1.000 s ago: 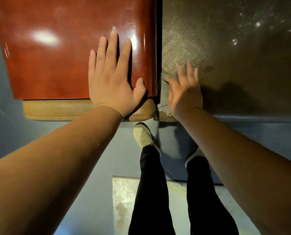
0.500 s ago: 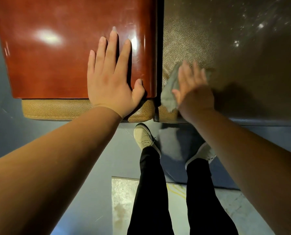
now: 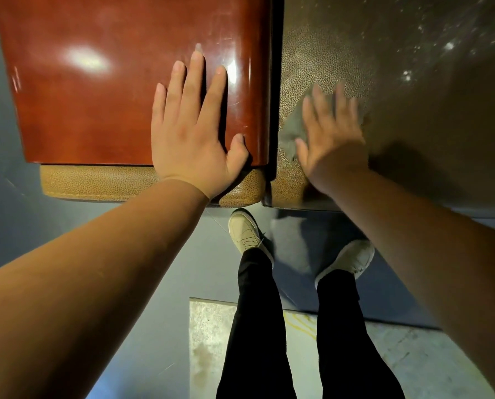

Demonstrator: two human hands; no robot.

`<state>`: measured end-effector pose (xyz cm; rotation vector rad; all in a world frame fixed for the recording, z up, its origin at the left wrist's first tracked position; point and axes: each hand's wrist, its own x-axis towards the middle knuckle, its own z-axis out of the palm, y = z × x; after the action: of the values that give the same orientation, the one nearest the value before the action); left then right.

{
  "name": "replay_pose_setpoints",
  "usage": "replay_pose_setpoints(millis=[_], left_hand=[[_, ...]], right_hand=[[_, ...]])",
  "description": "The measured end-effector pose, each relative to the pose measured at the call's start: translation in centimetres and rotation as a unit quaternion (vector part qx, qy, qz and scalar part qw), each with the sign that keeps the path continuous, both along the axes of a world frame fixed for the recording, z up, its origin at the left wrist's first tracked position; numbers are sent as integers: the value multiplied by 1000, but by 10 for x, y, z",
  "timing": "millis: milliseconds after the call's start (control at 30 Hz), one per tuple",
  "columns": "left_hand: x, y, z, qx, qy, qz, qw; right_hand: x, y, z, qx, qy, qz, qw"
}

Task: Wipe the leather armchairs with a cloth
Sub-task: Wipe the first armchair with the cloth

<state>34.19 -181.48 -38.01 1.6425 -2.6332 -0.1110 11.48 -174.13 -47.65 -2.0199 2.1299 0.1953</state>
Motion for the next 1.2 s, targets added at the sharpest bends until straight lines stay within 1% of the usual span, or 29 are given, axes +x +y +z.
replay_pose_setpoints(millis=[33, 67, 100, 167, 200, 233, 267, 333, 367, 400, 433, 500, 533, 567, 600, 667, 767, 833, 867, 900, 967, 1000, 1033, 1067, 1100, 1200], left_hand=[[0, 0, 0, 0, 1, 0, 1000], [-1, -1, 1, 0, 1, -1, 1000], [-2, -1, 1, 3, 0, 0, 1000], [-3, -2, 2, 10, -1, 3, 1000], [-3, -2, 3, 13, 0, 4, 1000], [-3, -1, 4, 16, 2, 5, 1000], [-2, -1, 4, 18, 3, 4, 1000], [-1, 0, 5, 19, 3, 3, 1000], [-1, 0, 5, 18, 2, 3, 1000], [-1, 0, 5, 17, 1, 4, 1000], [-1, 0, 5, 17, 2, 5, 1000], [-2, 0, 5, 16, 0, 5, 1000], [-2, 0, 5, 15, -2, 5, 1000], [-3, -1, 5, 16, -1, 4, 1000], [-4, -1, 6, 18, 1, 3, 1000], [-5, -2, 7, 22, 2, 5, 1000], [-4, -1, 8, 26, -1, 6, 1000], [-3, 0, 7, 23, 0, 6, 1000], [-2, 0, 6, 21, -1, 6, 1000], [-2, 1, 5, 21, -2, 5, 1000], [-2, 0, 3, 17, 0, 4, 1000], [-2, 0, 4, 17, 0, 3, 1000], [-2, 0, 5, 18, 0, 2, 1000], [-3, -1, 6, 20, 2, 3, 1000], [-4, -1, 7, 23, 4, 4, 1000], [-6, 0, 8, 30, 3, 6, 1000]], right_hand=[[0, -17, 5, -4, 21, -48, 999], [3, -28, 9, 0, 35, -68, 997], [11, -30, 11, 12, 36, -52, 998], [27, -11, 15, 28, -1, 34, 999], [33, 8, 16, 17, -35, 75, 996], [35, 29, 16, 4, -70, 100, 993], [34, 46, 19, 15, -100, 121, 987], [19, 53, 22, 37, -122, 178, 976], [8, 45, 20, 31, -121, 190, 974], [0, 32, 16, 28, -104, 181, 977], [-7, 16, 12, 20, -76, 151, 985], [-14, -24, 9, 13, -29, 51, 998], [-12, -38, 9, 7, -26, -1, 1000], [-6, -45, 10, 0, -31, -31, 999], [1, -44, 12, 2, -36, -32, 999], [20, -13, 10, 7, -39, 32, 999], [28, 54, 7, 28, -84, 128, 988], [10, 62, 1, 31, -99, 177, 979], [-2, 56, -4, 19, -93, 174, 980], [-12, 47, -8, 2, -82, 140, 987], [-31, 26, -8, -42, -50, 2, 998], [-33, 20, -5, -55, -36, -67, 996], [-29, 18, -3, -57, -33, -109, 992], [-21, 23, 1, -56, -36, -117, 991], [-11, 33, 3, -49, -48, -94, 993], [11, 81, 4, -28, -97, 66, 993]])
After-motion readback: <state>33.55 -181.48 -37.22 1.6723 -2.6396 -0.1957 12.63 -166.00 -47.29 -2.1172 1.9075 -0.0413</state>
